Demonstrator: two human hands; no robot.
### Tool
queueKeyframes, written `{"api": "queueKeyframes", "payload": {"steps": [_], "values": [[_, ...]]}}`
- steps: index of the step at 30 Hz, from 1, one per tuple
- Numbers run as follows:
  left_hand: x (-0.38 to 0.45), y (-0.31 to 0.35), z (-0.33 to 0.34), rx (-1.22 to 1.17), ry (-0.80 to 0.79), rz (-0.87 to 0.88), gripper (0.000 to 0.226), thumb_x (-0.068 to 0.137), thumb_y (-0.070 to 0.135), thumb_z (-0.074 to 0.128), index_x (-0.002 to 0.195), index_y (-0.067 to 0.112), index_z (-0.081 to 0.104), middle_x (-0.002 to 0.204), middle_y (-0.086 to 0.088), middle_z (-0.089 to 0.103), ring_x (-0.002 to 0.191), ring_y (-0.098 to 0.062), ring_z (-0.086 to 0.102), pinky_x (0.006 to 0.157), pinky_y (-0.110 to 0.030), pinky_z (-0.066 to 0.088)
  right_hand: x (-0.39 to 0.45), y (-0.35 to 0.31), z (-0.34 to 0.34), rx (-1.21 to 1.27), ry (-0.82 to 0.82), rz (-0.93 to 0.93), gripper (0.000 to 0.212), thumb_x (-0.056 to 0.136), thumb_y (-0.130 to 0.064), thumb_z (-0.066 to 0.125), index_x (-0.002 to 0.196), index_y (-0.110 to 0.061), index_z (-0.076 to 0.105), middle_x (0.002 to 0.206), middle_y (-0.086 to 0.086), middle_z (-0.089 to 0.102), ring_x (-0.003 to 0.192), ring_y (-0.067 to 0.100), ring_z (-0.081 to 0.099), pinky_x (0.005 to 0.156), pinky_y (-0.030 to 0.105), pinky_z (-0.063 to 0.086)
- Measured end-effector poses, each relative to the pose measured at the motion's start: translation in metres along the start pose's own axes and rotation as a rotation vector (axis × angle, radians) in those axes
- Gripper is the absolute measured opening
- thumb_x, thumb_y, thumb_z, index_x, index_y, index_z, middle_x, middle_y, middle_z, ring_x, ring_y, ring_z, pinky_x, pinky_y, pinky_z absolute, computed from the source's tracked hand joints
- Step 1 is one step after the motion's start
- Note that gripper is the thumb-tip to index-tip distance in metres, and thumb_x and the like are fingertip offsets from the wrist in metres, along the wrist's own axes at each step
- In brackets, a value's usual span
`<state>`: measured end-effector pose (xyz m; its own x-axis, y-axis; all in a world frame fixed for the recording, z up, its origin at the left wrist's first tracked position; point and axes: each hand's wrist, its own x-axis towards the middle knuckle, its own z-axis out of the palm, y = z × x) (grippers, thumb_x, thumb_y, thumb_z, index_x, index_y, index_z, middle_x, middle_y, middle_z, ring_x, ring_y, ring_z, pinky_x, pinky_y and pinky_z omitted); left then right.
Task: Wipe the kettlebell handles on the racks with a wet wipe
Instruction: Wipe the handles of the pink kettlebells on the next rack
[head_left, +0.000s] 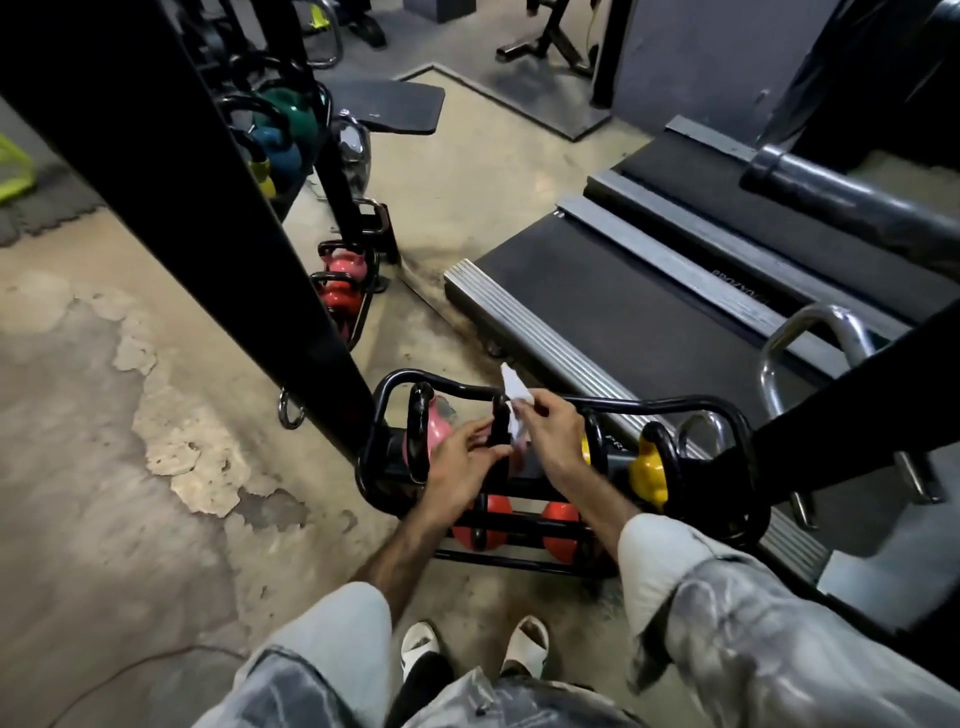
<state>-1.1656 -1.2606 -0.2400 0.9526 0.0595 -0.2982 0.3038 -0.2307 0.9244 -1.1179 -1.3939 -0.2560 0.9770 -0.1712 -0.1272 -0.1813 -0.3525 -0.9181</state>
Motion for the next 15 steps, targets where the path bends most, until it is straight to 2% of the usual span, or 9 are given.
{"api": "queueKeyframes", "payload": {"steps": [3, 6, 8, 11, 15], "values": [[0.003, 0.006, 0.0, 0.029, 0.022, -0.008, 0.047, 0.073, 0.007, 0.077, 0.118, 0.012, 0.063, 0.105, 0.008, 0.067, 0.096, 0.0, 0.063, 0.082, -0.005, 0.045, -0.004, -0.004, 0.003, 0.159, 0.01, 0.198, 0.009, 0.09, -0.019, 0.065, 0.087, -0.012, 0.071, 0.075, 0.003, 0.069, 0.059, 0.005, 0.059, 0.044, 0.011, 0.041], [0.005, 0.004, -0.001, 0.076, 0.068, 0.002, 0.043, 0.072, 0.004, 0.078, 0.113, 0.009, 0.066, 0.096, 0.011, 0.065, 0.081, 0.013, 0.059, 0.071, 0.003, 0.04, -0.025, 0.002, 0.005, 0.401, -0.053, 0.326, 0.008, 0.091, -0.011, 0.064, 0.093, -0.005, 0.07, 0.074, 0.008, 0.067, 0.05, 0.007, 0.06, 0.042, 0.021, 0.047], [0.008, 0.003, -0.002, 0.105, 0.086, -0.005, 0.047, 0.07, 0.007, 0.08, 0.115, 0.007, 0.065, 0.103, 0.007, 0.066, 0.088, 0.005, 0.061, 0.073, 0.004, 0.039, -0.03, 0.005, 0.006, 0.461, -0.068, 0.366, 0.007, 0.091, -0.01, 0.065, 0.093, -0.005, 0.07, 0.077, 0.012, 0.067, 0.056, 0.014, 0.062, 0.047, 0.027, 0.052], [0.008, 0.005, -0.001, 0.136, 0.086, -0.028, 0.051, 0.069, 0.01, 0.081, 0.117, 0.008, 0.064, 0.106, 0.005, 0.066, 0.095, -0.004, 0.061, 0.075, 0.005, 0.04, -0.007, -0.003, 0.014, 0.545, -0.044, 0.451, 0.008, 0.088, -0.011, 0.067, 0.082, -0.016, 0.071, 0.081, 0.012, 0.071, 0.07, 0.024, 0.066, 0.064, 0.039, 0.054], [0.008, 0.009, 0.0, 0.167, 0.085, -0.017, 0.053, 0.069, 0.013, 0.082, 0.118, 0.009, 0.064, 0.112, 0.001, 0.067, 0.095, -0.004, 0.06, 0.076, 0.005, 0.039, 0.02, -0.007, 0.023, 0.536, -0.013, 0.443, 0.015, 0.085, -0.004, 0.065, 0.074, -0.014, 0.068, 0.074, 0.01, 0.066, 0.071, 0.023, 0.059, 0.063, 0.033, 0.048]]}}
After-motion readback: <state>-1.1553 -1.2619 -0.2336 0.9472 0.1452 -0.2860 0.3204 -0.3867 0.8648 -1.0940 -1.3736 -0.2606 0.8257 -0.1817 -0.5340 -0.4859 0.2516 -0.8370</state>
